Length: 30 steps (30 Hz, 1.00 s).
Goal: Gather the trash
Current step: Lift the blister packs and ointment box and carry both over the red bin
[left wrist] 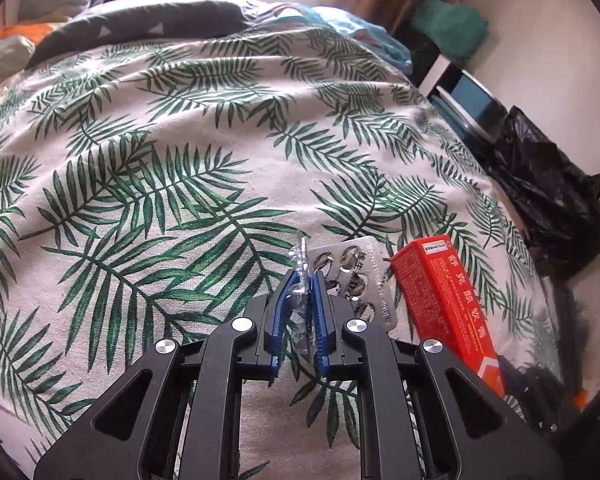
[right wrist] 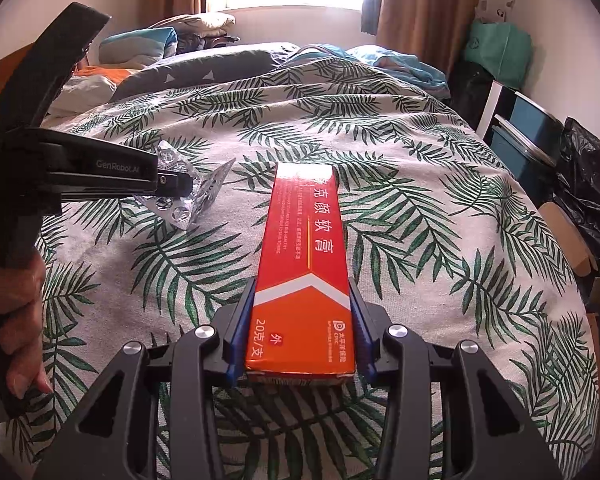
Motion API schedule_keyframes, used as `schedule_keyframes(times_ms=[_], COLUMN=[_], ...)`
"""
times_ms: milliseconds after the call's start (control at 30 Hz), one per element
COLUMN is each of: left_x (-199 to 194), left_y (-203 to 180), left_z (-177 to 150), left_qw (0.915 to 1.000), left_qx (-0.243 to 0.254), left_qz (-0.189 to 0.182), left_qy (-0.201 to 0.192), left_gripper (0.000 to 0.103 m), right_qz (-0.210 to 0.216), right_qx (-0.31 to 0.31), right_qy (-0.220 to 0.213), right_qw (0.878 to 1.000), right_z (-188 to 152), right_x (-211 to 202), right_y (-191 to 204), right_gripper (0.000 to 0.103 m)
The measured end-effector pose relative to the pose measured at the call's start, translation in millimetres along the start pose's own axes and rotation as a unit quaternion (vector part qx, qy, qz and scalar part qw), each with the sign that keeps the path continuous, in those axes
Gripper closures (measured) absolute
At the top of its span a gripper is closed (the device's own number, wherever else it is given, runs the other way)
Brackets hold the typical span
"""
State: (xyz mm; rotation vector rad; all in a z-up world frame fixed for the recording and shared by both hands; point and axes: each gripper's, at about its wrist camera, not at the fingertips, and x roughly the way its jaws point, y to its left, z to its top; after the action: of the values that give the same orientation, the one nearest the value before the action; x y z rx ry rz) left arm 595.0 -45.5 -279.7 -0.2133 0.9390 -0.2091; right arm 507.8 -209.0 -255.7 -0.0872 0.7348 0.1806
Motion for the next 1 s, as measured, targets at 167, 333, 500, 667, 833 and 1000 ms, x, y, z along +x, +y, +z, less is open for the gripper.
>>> schedule_keyframes(times_ms=[167, 333, 500, 667, 833, 1000], left_x=[-11, -28, -57, -98, -148, -197], left_y=[-5, 0, 2, 2, 1, 0], left_z=[-9, -24, -44, -72, -107, -147], left_qw=[0.9996, 0.9994, 0.9988, 0.9982, 0.9977, 0.998], left_qx=[0.027, 0.029, 0.04, 0.047, 0.052, 0.047], left_qz=[0.012, 0.016, 0.025, 0.032, 0.039, 0.038], left_qy=[0.002, 0.009, 0.012, 0.017, 0.017, 0.019], left_gripper=[0.091, 0.091, 0.091, 0.091, 0.091, 0.091], right_qz=[0.011, 0.018, 0.035, 0.045, 0.048, 0.051], right_qx=[0.006, 0.01, 0.021, 0.009, -0.002, -0.006], right_qy=[0.001, -0.002, 0.002, 0.003, -0.001, -0.004], right_qw=[1.0, 1.0, 0.999, 0.999, 0.999, 0.999], right_z=[2, 8, 4, -11, -27, -45], right_x=[-1, -11, -33, -70, -115, -163], right_y=[-3, -5, -1, 16, 30, 41], right_gripper=[0.062, 0.062, 0.062, 0.062, 0.062, 0.062])
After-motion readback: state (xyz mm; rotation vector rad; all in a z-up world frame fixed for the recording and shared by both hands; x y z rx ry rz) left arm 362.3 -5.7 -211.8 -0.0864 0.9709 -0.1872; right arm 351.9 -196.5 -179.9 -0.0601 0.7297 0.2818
